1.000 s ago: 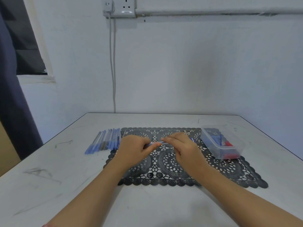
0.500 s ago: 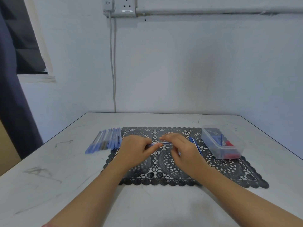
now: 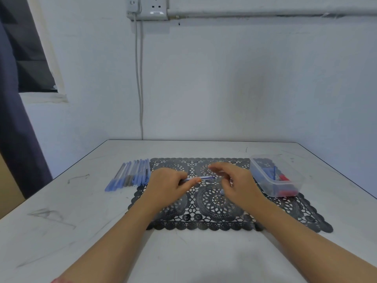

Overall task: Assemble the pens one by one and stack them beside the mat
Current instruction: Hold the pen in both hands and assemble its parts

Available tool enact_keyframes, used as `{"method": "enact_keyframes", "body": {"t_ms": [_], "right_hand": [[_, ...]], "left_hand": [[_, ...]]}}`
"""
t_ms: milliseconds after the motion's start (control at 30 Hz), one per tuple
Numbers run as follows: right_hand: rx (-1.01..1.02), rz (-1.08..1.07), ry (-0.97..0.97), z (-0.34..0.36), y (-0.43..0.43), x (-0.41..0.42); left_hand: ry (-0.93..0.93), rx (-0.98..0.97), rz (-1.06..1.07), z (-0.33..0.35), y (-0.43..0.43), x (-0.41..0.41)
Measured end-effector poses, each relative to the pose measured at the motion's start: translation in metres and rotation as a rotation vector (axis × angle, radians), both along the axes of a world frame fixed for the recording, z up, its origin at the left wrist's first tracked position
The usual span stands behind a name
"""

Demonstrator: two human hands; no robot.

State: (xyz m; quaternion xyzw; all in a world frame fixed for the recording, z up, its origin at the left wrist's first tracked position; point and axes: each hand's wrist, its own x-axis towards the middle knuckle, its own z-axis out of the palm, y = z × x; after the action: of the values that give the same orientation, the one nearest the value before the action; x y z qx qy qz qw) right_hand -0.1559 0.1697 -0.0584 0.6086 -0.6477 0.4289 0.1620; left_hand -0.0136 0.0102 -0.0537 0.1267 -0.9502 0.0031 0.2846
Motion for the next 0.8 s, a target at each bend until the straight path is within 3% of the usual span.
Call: {"method": "enact_keyframes", "body": {"t_ms": [67, 200, 400, 667, 800], "right_hand": [[0.048, -0.081, -0.009, 0.002, 0.001, -0.006], [0.332, -0.172, -0.083, 0.002, 0.002, -0.014], [0.603, -0.217, 0.001, -0.005, -0.003, -0.017], [0.676, -0.267, 0.012, -0.002, -0.003, -0.014], [0.618, -0.263, -0.042, -0.001, -0.004, -0.01]], "left_hand": [[0.002, -0.012, 0.017, 0.0, -0.001, 0.0], [0.0, -0.01, 0.024, 0.003, 0.0, 0.002], [-0.004, -0.002, 0.027, 0.003, 0.0, 0.002], [0.018, -0.019, 0.024, 0.001, -0.002, 0.0], [0.014, -0.015, 0.02, 0.001, -0.003, 0.0]]}}
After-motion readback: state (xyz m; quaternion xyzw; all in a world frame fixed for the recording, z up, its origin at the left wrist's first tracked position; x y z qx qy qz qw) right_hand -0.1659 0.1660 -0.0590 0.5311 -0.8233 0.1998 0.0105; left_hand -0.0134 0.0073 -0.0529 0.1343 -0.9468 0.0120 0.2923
